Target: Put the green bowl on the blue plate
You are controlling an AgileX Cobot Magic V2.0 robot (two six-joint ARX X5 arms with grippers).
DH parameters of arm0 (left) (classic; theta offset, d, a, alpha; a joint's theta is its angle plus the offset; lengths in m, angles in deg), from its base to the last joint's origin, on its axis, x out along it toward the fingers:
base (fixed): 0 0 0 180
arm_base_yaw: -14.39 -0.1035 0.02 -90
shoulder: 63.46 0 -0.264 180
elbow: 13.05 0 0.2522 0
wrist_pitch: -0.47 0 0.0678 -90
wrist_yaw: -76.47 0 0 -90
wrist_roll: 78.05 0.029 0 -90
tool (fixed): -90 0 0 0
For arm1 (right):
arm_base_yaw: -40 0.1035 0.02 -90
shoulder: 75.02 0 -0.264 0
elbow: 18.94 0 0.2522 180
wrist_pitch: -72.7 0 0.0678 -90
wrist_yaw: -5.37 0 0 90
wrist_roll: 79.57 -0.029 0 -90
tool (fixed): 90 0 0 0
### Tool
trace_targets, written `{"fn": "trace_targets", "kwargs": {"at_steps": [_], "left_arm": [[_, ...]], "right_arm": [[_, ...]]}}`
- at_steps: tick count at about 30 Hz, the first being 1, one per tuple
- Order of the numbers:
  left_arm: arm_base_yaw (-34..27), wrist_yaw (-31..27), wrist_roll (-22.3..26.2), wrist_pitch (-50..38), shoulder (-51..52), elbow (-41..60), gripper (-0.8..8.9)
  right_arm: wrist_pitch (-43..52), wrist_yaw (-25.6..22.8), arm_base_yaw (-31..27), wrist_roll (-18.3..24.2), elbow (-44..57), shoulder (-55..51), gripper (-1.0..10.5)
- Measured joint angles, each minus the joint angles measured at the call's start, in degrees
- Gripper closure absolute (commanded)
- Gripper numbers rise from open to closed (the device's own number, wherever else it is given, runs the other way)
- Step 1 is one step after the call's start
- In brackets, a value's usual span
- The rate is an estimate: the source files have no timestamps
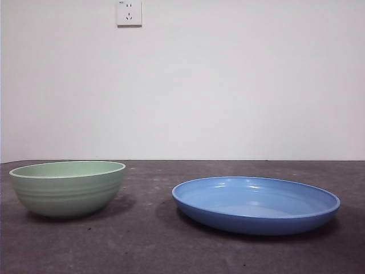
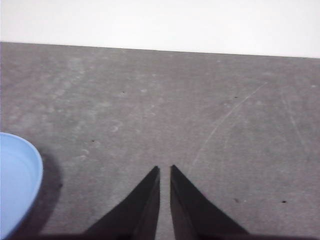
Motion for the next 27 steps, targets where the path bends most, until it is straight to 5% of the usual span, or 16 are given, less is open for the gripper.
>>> {"fn": "trace_targets", "kwargs": {"at_steps": [10, 27], "left_arm": [[0.0, 0.0, -0.5, 0.0, 0.0, 0.0, 8.02], [2.2, 1.8, -12.7, 4.2, -5.6, -10.4, 8.02]], "right_arm": [[0.1, 2.3, 0.0, -4.5, 0.0, 0.0, 9.4], [-6.2, 5.3, 2.4, -17.4, -16.8, 4.0, 9.4]]}}
